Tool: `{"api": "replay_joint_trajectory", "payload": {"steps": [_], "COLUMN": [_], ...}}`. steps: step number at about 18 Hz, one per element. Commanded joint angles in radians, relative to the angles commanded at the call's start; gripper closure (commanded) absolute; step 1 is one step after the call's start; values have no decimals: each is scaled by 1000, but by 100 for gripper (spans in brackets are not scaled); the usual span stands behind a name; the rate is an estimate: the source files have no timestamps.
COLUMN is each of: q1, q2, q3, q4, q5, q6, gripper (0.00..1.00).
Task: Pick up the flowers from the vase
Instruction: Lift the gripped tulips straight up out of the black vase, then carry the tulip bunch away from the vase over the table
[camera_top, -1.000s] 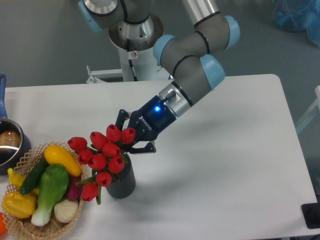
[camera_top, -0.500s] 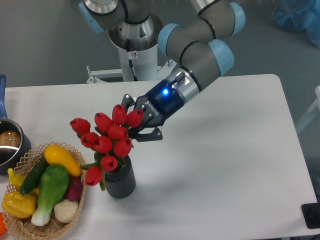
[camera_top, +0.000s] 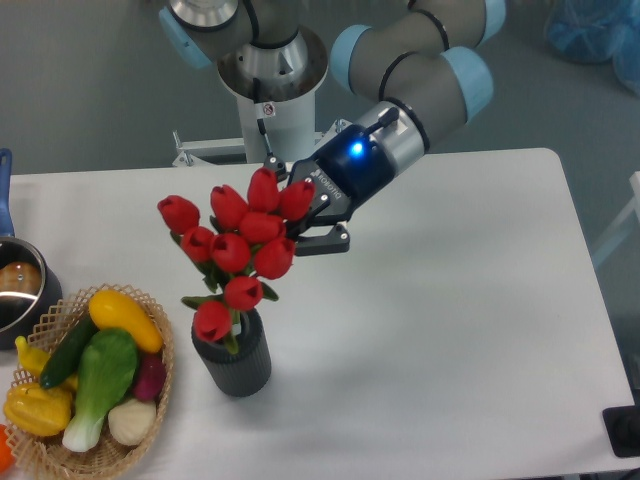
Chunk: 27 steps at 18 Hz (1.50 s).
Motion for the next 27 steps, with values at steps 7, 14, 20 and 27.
{"api": "replay_joint_trajectory", "payload": {"steps": [7,14,20,27], "q1": [60,130,127,121], "q2": [0,-9,-11,-43], "q3": [31,106,117,123], "q4": [0,8,2,0], "q5": [-40,162,535,934], "q6": [-23,12,130,162], "gripper": [100,100,100,100]}}
